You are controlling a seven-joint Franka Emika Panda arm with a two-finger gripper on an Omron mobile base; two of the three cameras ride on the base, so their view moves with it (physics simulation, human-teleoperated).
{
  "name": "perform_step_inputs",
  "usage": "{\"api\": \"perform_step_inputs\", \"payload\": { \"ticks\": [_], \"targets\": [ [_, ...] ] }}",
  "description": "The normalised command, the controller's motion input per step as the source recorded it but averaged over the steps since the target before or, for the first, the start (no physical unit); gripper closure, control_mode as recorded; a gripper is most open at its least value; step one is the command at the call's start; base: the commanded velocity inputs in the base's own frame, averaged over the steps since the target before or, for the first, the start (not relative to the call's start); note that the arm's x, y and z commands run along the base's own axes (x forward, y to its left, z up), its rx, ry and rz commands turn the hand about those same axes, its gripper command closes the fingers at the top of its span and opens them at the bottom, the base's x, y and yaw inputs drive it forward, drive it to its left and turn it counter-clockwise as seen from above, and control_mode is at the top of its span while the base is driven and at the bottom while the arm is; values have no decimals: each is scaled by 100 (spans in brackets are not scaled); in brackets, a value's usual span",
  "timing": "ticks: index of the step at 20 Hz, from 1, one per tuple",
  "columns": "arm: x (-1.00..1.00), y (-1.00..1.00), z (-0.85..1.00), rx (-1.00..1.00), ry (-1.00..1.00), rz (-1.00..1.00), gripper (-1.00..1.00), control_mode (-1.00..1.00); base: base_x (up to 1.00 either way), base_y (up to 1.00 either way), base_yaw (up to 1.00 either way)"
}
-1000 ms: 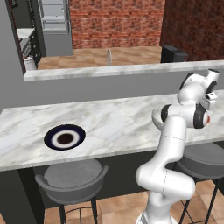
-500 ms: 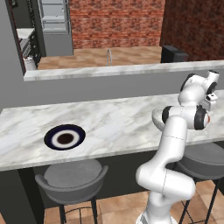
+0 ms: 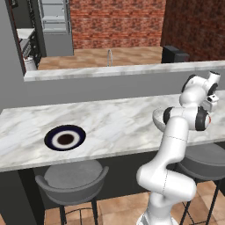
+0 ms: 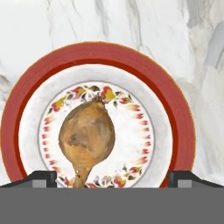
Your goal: Pick the chicken drumstick and onion from their plates and place them in the bowl. Then put the bowl in the fridge.
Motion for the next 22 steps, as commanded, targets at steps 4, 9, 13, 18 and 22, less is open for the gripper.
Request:
{"api": "perform_step_inputs", "payload": {
  "ticks": [4,9,13,18,22],
  "targets": [
    [5,0,-1,0,-1,0,-100,-100,0,0,0],
    [1,0,-1,-2,0,0,-100,-100,0,0,0],
    [9,0,-3,-2,-1,0,-100,-100,0,0,0],
    [14,0,-5,-3,-2,0,-100,-100,0,0,0],
    [10,0,-6,0,-3,-1,-100,-100,0,0,0]
  ]
}}
